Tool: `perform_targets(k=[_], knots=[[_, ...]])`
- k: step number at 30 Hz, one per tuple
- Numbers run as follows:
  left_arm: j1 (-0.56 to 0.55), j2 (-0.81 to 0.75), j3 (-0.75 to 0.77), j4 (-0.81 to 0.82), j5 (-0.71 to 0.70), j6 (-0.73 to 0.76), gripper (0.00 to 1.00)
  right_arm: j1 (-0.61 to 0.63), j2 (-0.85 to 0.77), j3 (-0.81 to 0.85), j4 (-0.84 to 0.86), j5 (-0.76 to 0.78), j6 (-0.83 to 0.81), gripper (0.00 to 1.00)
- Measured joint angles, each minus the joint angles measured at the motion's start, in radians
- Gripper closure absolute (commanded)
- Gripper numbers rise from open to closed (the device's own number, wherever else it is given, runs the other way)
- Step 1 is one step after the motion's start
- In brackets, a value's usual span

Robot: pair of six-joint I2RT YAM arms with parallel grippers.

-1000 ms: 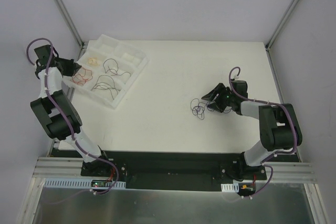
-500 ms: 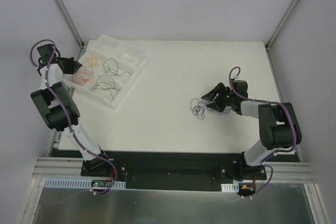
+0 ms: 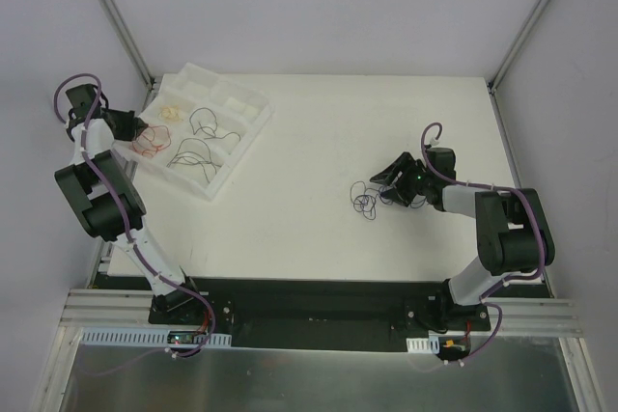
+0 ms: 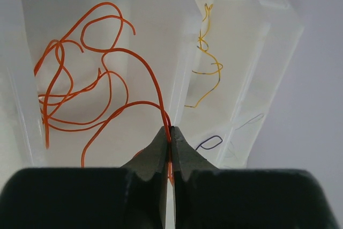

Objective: Untangle the cables

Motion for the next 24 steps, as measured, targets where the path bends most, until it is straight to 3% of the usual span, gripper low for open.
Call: perform_targets(k=[24], knots=[[0.007, 0.025, 0.02, -0.022, -0.047, 0.056, 1.0, 0.0, 0.0, 0.0, 0.0, 0.0, 0.002, 0.32]])
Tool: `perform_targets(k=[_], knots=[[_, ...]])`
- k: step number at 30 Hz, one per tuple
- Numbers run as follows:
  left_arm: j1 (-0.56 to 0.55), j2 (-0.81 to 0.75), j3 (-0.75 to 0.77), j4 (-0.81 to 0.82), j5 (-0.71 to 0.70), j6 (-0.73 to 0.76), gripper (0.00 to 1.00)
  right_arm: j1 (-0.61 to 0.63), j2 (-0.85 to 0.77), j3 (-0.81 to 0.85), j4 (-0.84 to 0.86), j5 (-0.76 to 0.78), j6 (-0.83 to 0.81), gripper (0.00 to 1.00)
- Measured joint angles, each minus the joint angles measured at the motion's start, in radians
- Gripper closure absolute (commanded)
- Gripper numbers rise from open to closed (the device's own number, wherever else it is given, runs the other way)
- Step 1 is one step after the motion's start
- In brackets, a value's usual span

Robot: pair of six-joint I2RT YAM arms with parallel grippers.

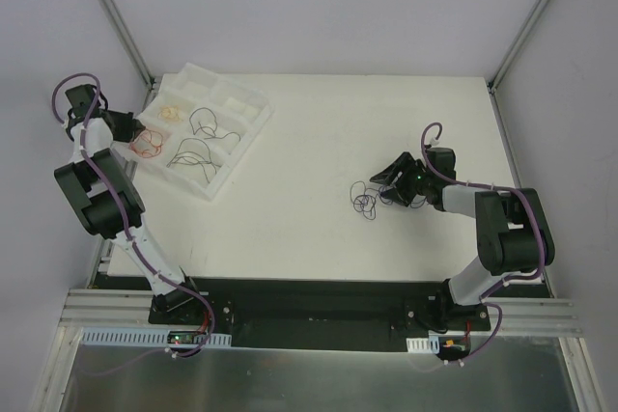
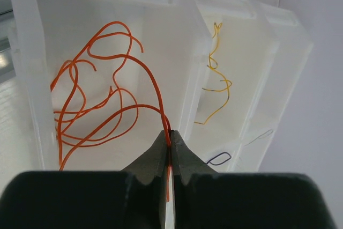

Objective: Untangle the cables

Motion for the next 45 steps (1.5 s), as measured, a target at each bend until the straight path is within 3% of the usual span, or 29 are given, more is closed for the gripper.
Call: perform_targets(k=[8, 16, 20, 26, 32, 35, 41, 45], knots=[[0.0, 0.006, -0.024, 0.107, -0.001, -0.05, 1.0, 0.0, 0.0, 0.0, 0.0, 0.0, 0.0, 0.32], [0.0, -0.036, -0.172, 0.276, -0.026, 0.069, 1.0, 0.0, 0.0, 0.0, 0.002, 0.0, 0.0, 0.32], [0.0, -0.082, -0.266, 0.351, -0.013, 0.136, 0.85, 0.0, 0.001, 0.0, 0.002, -0.001, 0.0, 0.33], [-0.003, -0.144, -0.288, 0.299, -0.074, 0.203, 0.47, 0.0, 0.001, -0.001, 0.006, -0.001, 0.0, 0.33], [-0.017, -0.241, -0.288, 0.224, -0.113, 0.238, 0.27, 0.0, 0.001, -0.003, 0.008, 0.0, 0.0, 0.33], [-0.035, -0.307, -0.299, 0.193, -0.116, 0.246, 0.26, 0.0, 0.001, -0.006, 0.013, 0.0, 0.001, 0.32], [-0.174, -0.462, -0.361, 0.167, -0.109, 0.297, 0.31, 0.0, -0.004, -0.014, 0.024, 0.003, 0.001, 0.32], [-0.431, -0.494, -0.379, 0.166, -0.043, 0.397, 0.33, 0.015, -0.016, -0.015, 0.014, 0.027, -0.011, 0.32]])
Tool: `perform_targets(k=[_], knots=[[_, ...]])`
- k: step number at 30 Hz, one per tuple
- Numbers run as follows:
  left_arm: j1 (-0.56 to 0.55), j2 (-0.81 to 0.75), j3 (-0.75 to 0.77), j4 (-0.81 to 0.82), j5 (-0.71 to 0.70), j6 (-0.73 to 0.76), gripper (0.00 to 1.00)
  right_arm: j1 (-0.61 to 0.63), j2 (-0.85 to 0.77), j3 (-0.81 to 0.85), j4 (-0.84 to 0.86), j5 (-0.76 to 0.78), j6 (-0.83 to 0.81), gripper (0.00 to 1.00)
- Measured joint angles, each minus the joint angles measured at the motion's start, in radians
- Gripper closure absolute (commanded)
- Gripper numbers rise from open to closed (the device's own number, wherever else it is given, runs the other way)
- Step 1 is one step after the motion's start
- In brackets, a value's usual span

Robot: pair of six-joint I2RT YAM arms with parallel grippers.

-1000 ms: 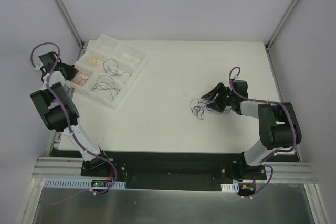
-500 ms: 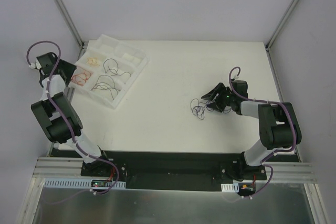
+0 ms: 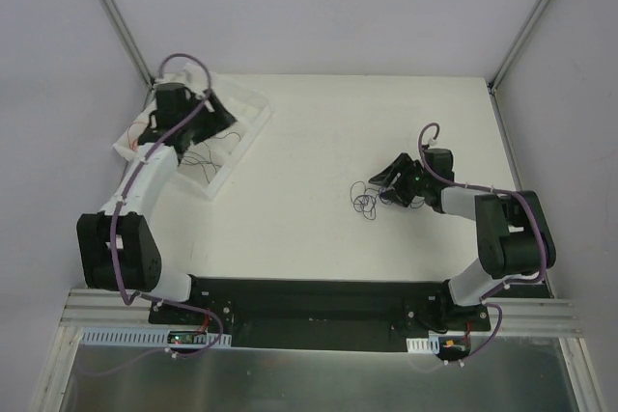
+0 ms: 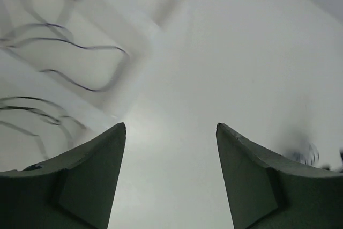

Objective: Untangle the cables

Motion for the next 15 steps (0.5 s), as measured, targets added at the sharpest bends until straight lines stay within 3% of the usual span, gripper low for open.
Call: perform_targets(k=[5, 8, 12, 15], knots=[[-0.381, 0.016, -0.035, 0.032, 0.127, 0.143, 0.34, 0.063, -0.003, 0.035, -0.06, 0.001, -0.061, 0.34], [-0.585, 0.066, -0.048, 0.068, 0.191, 0.218, 0.37, 0.105, -0.001, 0.065, -0.079, -0.026, -0.103, 0.41], [-0.74, 0.157, -0.049, 0.1, 0.251, 0.266, 0.53, 0.132, -0.005, 0.064, -0.057, -0.077, -0.141, 0.58], [-0.78, 0.222, -0.049, 0.14, 0.298, 0.248, 0.47, 0.141, -0.044, 0.027, -0.046, -0.082, -0.153, 0.55]])
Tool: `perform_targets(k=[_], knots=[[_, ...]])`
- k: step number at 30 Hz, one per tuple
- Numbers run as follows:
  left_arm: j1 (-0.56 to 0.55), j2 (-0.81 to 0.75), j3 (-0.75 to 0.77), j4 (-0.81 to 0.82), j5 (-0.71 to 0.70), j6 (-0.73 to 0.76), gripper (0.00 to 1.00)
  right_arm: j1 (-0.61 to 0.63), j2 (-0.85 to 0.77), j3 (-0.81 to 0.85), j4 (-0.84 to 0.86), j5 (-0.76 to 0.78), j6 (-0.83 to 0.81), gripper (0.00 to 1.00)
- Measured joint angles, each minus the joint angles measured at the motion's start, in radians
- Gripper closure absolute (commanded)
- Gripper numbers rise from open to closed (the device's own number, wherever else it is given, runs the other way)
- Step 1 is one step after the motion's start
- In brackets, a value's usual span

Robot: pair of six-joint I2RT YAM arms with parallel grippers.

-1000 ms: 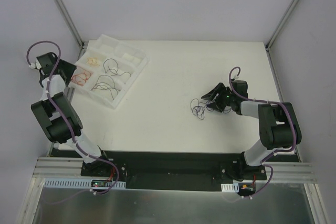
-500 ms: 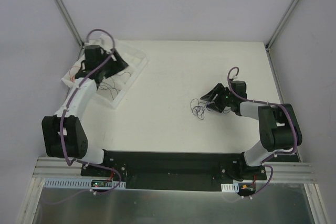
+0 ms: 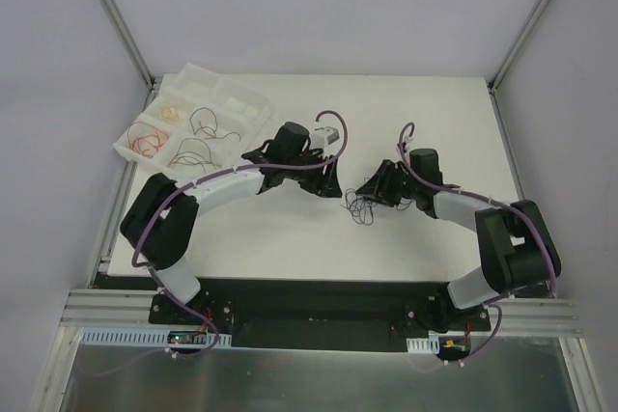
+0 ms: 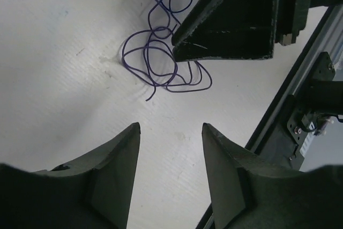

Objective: Untangle the cables

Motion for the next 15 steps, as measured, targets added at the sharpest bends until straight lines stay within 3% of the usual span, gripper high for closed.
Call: perform_targets(k=[4, 8, 15], knots=[[-0.003, 0.056, 0.002, 0.062, 0.031, -0.063, 0.35, 0.001, -0.119, -0.045, -0.08, 0.081, -0.001, 0.42], [-0.003, 0.131, 0.037, 0.082, 0.057, -0.137, 0.35, -0.009, -0.212, -0.073, -0.147, 0.172, -0.005, 0.39], [-0.03, 0.285, 0.157, 0.089, 0.076, -0.22, 0.56, -0.017, -0.198, -0.082, -0.185, 0.225, -0.012, 0.39]])
